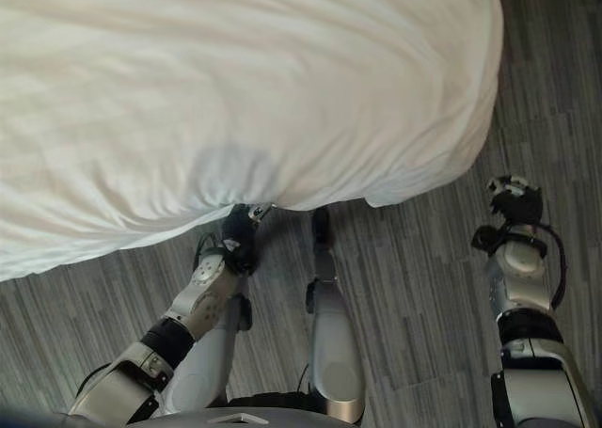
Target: Making the bed.
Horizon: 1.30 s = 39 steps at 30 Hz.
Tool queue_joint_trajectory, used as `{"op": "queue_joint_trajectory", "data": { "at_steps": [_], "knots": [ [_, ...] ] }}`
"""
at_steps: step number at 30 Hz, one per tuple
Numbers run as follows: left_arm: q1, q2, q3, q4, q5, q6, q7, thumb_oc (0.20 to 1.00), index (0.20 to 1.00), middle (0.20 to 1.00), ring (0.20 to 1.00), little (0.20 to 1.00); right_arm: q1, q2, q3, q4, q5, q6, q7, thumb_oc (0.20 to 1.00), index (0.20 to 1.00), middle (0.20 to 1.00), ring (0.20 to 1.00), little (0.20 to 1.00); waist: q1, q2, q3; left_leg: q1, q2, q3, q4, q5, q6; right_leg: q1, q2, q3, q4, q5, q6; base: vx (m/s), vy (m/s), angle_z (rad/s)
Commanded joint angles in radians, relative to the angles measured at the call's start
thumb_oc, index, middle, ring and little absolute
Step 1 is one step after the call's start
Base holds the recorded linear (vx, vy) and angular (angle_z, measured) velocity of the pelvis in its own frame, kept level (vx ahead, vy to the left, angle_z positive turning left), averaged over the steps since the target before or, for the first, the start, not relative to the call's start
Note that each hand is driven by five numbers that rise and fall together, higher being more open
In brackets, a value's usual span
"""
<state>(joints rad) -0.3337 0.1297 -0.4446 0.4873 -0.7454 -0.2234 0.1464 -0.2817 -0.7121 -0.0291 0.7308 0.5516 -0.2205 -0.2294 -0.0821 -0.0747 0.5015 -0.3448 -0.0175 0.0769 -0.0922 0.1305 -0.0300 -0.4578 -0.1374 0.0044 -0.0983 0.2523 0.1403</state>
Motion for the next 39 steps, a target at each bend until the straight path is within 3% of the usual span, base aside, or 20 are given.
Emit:
{"op": "queue_joint_trajectory", "data": {
  "at_steps": [1, 7, 8, 9, 10, 11, 13, 15, 18, 19, 20, 23, 24, 25, 27, 28, 29, 34, 36, 39],
  "knots": [
    [-0.034, -0.065, -0.006, -0.014, -0.037, -0.036, -0.041, 1.0, 1.0, 1.0, 1.0, 1.0, -0.044, -0.099, 0.019, 0.007, -0.059, 0.005, 0.035, 1.0, 1.0, 1.0, 1.0, 1.0, 0.019, 0.076, -0.01, 0.043, 0.036, -0.051, 0.005, -0.098, -0.035, 0.069, 0.022, -0.062, 0.011, -0.16, 0.036, -0.03, 0.022, -0.04],
    [0.071, -0.036, 0.017, -0.021, 0.011, 0.008, -0.082, 1.0, 1.0, 1.0, 1.0, 1.0, 0.07, -0.046, 0.123, -0.227, -0.357, 0.059, 0.045, 1.0, 1.0, 1.0, 1.0, 1.0, 0.049, 0.075, -0.065, 0.143, 0.019, -0.053, 0.005, -0.111, -0.014, 0.167, 0.005, -0.077, 0.011, -0.163, 0.044, -0.02, 0.088, 0.12],
    [0.143, -0.023, 0.0, -0.034, 0.056, 0.04, -0.118, 1.0, 1.0, 1.0, 1.0, 1.0, 0.157, -0.005, 0.18, -0.327, -0.7, 0.141, 0.031, 1.0, 1.0, 1.0, 1.0, 1.0, 0.065, 0.091, -0.107, 0.221, -0.007, -0.066, 0.005, -0.128, 0.009, 0.243, -0.013, -0.087, 0.011, -0.161, 0.052, 0.02, 0.149, 0.25],
    [0.145, -0.022, 0.0, -0.036, 0.056, 0.04, -0.118, 1.0, 1.0, 1.0, 1.0, 1.0, 0.158, -0.003, 0.18, -0.328, -0.701, 0.142, 0.03, 1.0, 1.0, 1.0, 1.0, 1.0, 0.064, 0.09, -0.104, 0.224, -0.007, -0.067, 0.005, -0.129, 0.009, 0.248, -0.013, -0.089, 0.011, -0.162, 0.052, -0.06, 0.15, 0.21],
    [0.161, -0.01, -0.008, -0.032, 0.061, 0.049, -0.13, 1.0, 1.0, 1.0, 1.0, 1.0, 0.149, 0.034, 0.25, -0.297, -0.867, 0.173, 0.021, 1.0, 1.0, 1.0, 1.0, 1.0, 0.071, 0.102, -0.108, 0.251, -0.007, -0.067, 0.005, -0.123, 0.023, 0.253, -0.007, -0.089, 0.081, -0.185, 0.057, -0.08, 0.034, 0.17],
    [0.161, -0.009, -0.006, -0.033, 0.061, 0.049, -0.13, 1.0, 1.0, 1.0, 1.0, 1.0, 0.146, 0.036, 0.253, -0.293, -0.867, 0.172, 0.02, 1.0, 1.0, 1.0, 1.0, 1.0, 0.071, 0.1, -0.105, 0.254, -0.007, -0.066, 0.005, -0.124, 0.023, 0.252, -0.007, -0.087, 0.087, -0.189, 0.057, -0.23, 0.072, 0.16],
    [0.148, 0.006, -0.022, 0.034, 0.127, 0.065, -0.131, 1.0, 1.0, 1.0, 1.0, 1.0, 0.114, 0.148, 0.343, -0.247, -0.914, 0.19, 0.038, 1.0, 1.0, 1.0, 1.0, 1.0, 0.107, 0.116, -0.12, 0.285, 0.031, -0.02, 0.023, -0.112, 0.036, 0.284, 0.015, -0.194, 0.348, -0.337, 0.022, -0.27, 0.052, -0.11],
    [0.175, 0.009, -0.008, 0.035, 0.147, 0.074, -0.135, 1.0, 1.0, 1.0, 1.0, 1.0, 0.15, 0.164, 0.352, -0.271, -0.935, 0.187, 0.062, 1.0, 1.0, 1.0, 1.0, 1.0, 0.129, 0.108, -0.158, 0.291, 0.037, 0.011, 0.029, -0.109, 0.046, 0.337, 0.014, -0.237, 0.445, -0.388, 0.013, -0.12, 0.001, -0.94],
    [0.192, 0.012, 0.002, 0.032, 0.148, 0.076, -0.136, 1.0, 1.0, 1.0, 1.0, 1.0, 0.168, 0.169, 0.348, -0.278, -0.946, 0.189, 0.072, 1.0, 1.0, 1.0, 1.0, 1.0, 0.143, 0.106, -0.178, 0.288, 0.04, 0.025, 0.029, -0.105, 0.048, 0.359, 0.014, -0.248, 0.47, -0.397, 0.011, -0.07, -0.038, -0.7],
    [0.226, 0.016, 0.036, 0.039, 0.138, 0.08, -0.129, 1.0, 1.0, 1.0, 1.0, 1.0, 0.173, 0.193, 0.351, -0.251, -0.946, 0.198, 0.079, 1.0, 1.0, 1.0, 1.0, 1.0, 0.204, 0.093, -0.232, 0.266, 0.036, 0.075, 0.026, -0.079, 0.047, 0.463, 0.002, -0.282, 0.485, -0.379, 0.026, -0.24, -0.185, -0.46],
    [0.245, 0.01, 0.055, 0.065, 0.127, 0.081, -0.125, 1.0, 1.0, 1.0, 1.0, 1.0, 0.167, 0.204, 0.354, -0.238, -0.94, 0.202, 0.075, 1.0, 1.0, 1.0, 1.0, 1.0, 0.24, 0.086, -0.257, 0.255, 0.032, 0.108, 0.021, -0.064, 0.04, 0.536, -0.009, -0.308, 0.431, -0.378, 0.031, -0.25, -0.187, -0.56],
    [0.256, 0.008, 0.062, 0.064, 0.125, 0.081, -0.122, 1.0, 1.0, 1.0, 1.0, 1.0, 0.15, 0.202, 0.355, -0.244, -0.929, 0.207, 0.07, 1.0, 1.0, 1.0, 1.0, 1.0, 0.26, 0.094, -0.269, 0.236, 0.05, 0.13, 0.018, -0.04, 0.021, 0.577, 0.019, -0.312, 0.317, -0.414, 0.005, -0.26, -0.239, -1.44],
    [0.272, 0.01, 0.063, 0.044, 0.182, 0.066, -0.103, 1.0, 1.0, 1.0, 1.0, 1.0, 0.143, 0.17, 0.359, -0.283, -0.946, 0.197, 0.067, 1.0, 1.0, 1.0, 1.0, 1.0, 0.255, 0.118, -0.279, 0.225, 0.079, 0.164, 0.02, -0.018, -0.012, 0.633, 0.061, -0.301, 0.098, -0.419, -0.022, -0.28, -0.363, -0.46],
    [0.276, 0.02, 0.06, 0.011, 0.203, 0.058, -0.096, 1.0, 1.0, 1.0, 1.0, 1.0, 0.142, 0.16, 0.353, -0.306, -0.951, 0.194, 0.063, 1.0, 1.0, 1.0, 1.0, 1.0, 0.252, 0.126, -0.276, 0.225, 0.084, 0.164, 0.023, -0.011, -0.02, 0.65, 0.072, -0.286, 0.054, -0.405, -0.025, -0.35, -0.451, -0.51],
    [0.276, 0.032, 0.06, -0.03, 0.231, 0.045, -0.074, 1.0, 1.0, 1.0, 1.0, 1.0, 0.146, 0.155, 0.338, -0.341, -0.942, 0.186, 0.048, 1.0, 1.0, 1.0, 1.0, 1.0, 0.25, 0.136, -0.262, 0.22, 0.088, 0.134, 0.052, -0.01, -0.033, 0.657, 0.078, -0.263, 0.018, -0.392, -0.034, -0.13, -0.149, -1.0],
    [0.267, 0.036, 0.06, -0.051, 0.241, 0.036, -0.054, 1.0, 1.0, 1.0, 1.0, 1.0, 0.149, 0.156, 0.318, -0.367, -0.927, 0.182, 0.033, 1.0, 1.0, 1.0, 1.0, 1.0, 0.255, 0.139, -0.245, 0.207, 0.082, 0.081, 0.086, -0.009, -0.045, 0.652, 0.078, -0.248, 0.022, -0.386, -0.042, -0.16, -0.188, -1.33],
    [0.235, 0.045, 0.072, -0.1, 0.245, 0.011, 0.005, 1.0, 1.0, 1.0, 1.0, 1.0, 0.157, 0.165, 0.277, -0.417, -0.87, 0.168, -0.021, 1.0, 1.0, 1.0, 1.0, 1.0, 0.268, 0.132, -0.226, 0.21, 0.013, -0.134, 0.151, -0.091, -0.036, 0.62, 0.074, -0.172, 0.033, -0.377, -0.057, -0.15, -0.186, -1.26],
    [0.183, 0.036, 0.064, -0.139, 0.25, -0.009, 0.062, 1.0, 1.0, 1.0, 1.0, 1.0, 0.189, 0.194, 0.235, -0.477, -0.801, 0.143, -0.056, 1.0, 1.0, 1.0, 1.0, 1.0, 0.237, 0.127, -0.241, 0.233, 0.012, -0.219, 0.161, -0.107, -0.026, 0.602, 0.097, -0.089, 0.034, -0.371, -0.069, 0.05, -0.079, -0.67],
    [0.149, 0.04, 0.056, -0.168, 0.25, -0.026, 0.083, 1.0, 1.0, 1.0, 1.0, 1.0, 0.201, 0.206, 0.229, -0.507, -0.737, 0.123, -0.061, 1.0, 1.0, 1.0, 1.0, 1.0, 0.223, 0.106, -0.222, 0.204, -0.018, -0.269, 0.26, -0.126, -0.035, 0.607, 0.089, -0.055, 0.022, -0.363, -0.071, 0.12, -0.031, -0.52],
    [0.149, 0.036, 0.053, -0.201, 0.237, -0.037, 0.088, 1.0, 1.0, 1.0, 1.0, 1.0, 0.209, 0.219, 0.225, -0.546, -0.713, 0.105, -0.068, 1.0, 1.0, 1.0, 1.0, 1.0, 0.215, 0.097, -0.226, 0.192, -0.046, -0.273, 0.209, -0.127, -0.019, 0.615, 0.101, 0.01, 0.014, -0.36, -0.057, 0.18, 0.047, -0.6]
  ]
}}
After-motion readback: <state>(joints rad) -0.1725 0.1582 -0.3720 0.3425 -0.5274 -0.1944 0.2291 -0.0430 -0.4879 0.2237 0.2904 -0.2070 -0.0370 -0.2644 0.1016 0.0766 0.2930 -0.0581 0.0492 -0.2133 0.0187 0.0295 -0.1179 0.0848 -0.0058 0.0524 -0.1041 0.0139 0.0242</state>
